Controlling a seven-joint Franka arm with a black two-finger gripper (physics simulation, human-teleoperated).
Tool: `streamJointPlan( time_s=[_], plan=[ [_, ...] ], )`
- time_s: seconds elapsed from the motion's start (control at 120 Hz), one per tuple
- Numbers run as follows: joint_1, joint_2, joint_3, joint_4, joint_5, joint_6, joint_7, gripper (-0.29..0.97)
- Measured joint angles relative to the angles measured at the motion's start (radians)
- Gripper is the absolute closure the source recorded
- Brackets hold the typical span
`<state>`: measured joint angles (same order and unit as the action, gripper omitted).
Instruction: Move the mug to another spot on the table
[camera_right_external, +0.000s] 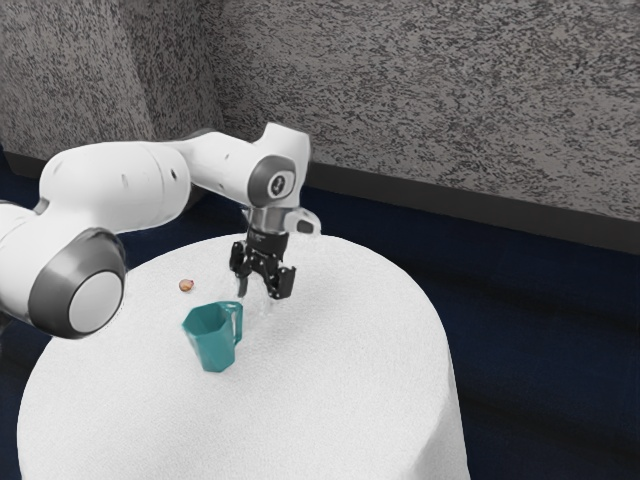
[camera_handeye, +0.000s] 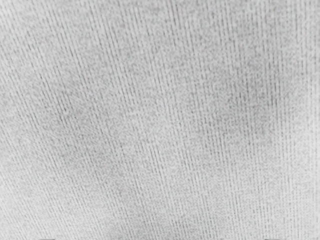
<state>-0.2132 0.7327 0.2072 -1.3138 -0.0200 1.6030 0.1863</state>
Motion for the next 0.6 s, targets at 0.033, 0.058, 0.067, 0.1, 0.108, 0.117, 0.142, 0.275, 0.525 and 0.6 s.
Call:
streamJointPlan(
  time_s=[0.033,0.058,0.067,0.1,0.108,0.117,0.142,0.275,0.525,0.6],
  plan=[
    [-0.002,-0.037,0.001,-0.012,-0.014,0.031,0.001,0.14],
    [-0.007,-0.077,0.002,-0.032,-0.022,0.053,0.001,0.12],
    [-0.008,-0.090,0.002,-0.039,-0.024,0.060,0.001,0.12],
    [-0.018,-0.154,0.003,-0.094,-0.031,0.093,0.002,0.10],
    [-0.020,-0.172,0.003,-0.111,-0.033,0.101,0.002,0.10],
    [-0.022,-0.188,0.003,-0.126,-0.034,0.110,0.002,0.10],
    [-0.025,-0.239,0.004,-0.175,-0.038,0.134,0.003,0.09],
    [-0.026,-0.460,0.004,-0.338,-0.046,0.215,0.005,0.05],
    [0.044,-0.661,0.003,-0.378,-0.047,0.189,0.004,0.03],
    [0.076,-0.670,0.001,-0.316,-0.044,0.143,-0.003,0.02]
  ],
)
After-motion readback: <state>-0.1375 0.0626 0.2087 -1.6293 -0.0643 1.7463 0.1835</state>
